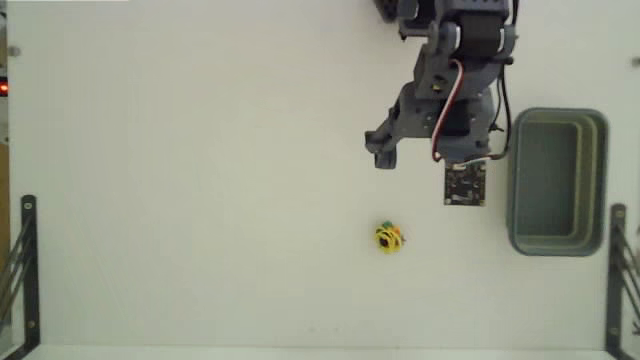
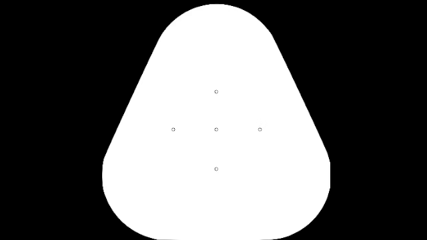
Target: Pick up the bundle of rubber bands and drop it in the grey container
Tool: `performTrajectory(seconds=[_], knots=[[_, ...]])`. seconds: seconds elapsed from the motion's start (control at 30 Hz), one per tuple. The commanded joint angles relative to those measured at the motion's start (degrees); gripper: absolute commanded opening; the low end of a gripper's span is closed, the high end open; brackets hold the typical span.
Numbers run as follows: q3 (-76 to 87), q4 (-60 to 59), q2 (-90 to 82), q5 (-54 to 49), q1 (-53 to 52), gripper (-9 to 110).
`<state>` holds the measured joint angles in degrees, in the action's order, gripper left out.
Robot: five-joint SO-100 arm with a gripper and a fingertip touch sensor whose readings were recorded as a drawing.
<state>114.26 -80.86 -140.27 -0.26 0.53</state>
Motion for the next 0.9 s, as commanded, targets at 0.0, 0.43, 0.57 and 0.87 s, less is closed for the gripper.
performTrajectory(seconds=[0.0,0.43,0.57,0.87], knots=[[0.3,-1.1,-1.8,0.3,-0.5,110],[0.3,-1.1,-1.8,0.3,-0.9,110],[0.3,-1.1,-1.8,0.3,-1.1,110],[0.3,-1.1,-1.8,0.3,-2.3,110]])
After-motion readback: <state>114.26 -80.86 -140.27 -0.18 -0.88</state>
